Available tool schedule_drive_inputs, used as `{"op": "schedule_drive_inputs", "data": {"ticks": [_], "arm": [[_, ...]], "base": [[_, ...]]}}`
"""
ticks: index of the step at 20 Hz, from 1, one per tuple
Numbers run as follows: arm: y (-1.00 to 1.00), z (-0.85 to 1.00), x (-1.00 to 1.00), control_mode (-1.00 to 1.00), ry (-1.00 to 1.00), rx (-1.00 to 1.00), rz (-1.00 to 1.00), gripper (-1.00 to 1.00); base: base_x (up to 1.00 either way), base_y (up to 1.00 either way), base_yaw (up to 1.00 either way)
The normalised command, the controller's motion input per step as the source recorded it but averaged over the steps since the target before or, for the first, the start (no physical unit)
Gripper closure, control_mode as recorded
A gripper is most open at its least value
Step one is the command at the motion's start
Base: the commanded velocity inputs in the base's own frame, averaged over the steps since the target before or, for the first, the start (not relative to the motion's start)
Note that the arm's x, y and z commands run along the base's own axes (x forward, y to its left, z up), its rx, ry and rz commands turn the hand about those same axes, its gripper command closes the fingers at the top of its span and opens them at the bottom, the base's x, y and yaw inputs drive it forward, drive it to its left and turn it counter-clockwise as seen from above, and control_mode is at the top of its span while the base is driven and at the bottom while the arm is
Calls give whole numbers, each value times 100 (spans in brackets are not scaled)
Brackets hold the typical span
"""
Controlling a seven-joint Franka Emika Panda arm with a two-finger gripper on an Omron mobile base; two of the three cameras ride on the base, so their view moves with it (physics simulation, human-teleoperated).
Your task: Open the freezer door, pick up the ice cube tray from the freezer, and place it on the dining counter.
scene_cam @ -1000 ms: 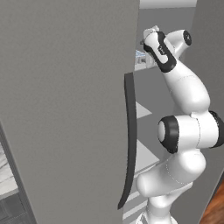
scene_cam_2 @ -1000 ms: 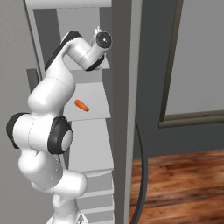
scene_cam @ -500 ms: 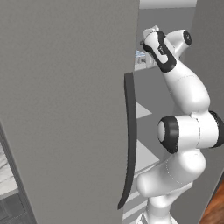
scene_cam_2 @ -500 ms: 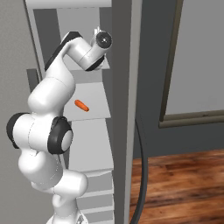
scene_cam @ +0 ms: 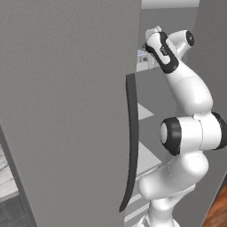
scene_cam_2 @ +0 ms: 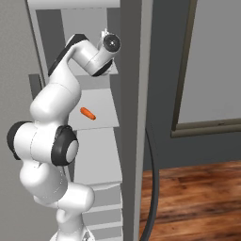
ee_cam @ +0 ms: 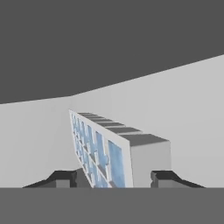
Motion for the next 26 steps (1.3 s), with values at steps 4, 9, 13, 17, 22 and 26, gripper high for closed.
{"op": "schedule_drive_inputs", "data": {"ticks": [4, 9, 13, 17, 22, 26], "arm": [[0, 0, 0, -100, 0, 0, 0, 100], [0, 0, 0, -100, 0, 0, 0, 100], [0, 0, 0, -100, 0, 0, 0, 100], [0, 0, 1, -100, 0, 0, 0, 100], [0, 1, 0, -100, 0, 0, 0, 100], [0, 0, 0, -100, 0, 0, 0, 100]], "base": [[0, 0, 0], [0, 0, 0], [0, 0, 0], [0, 0, 0], [0, 0, 0], [0, 0, 0]]}}
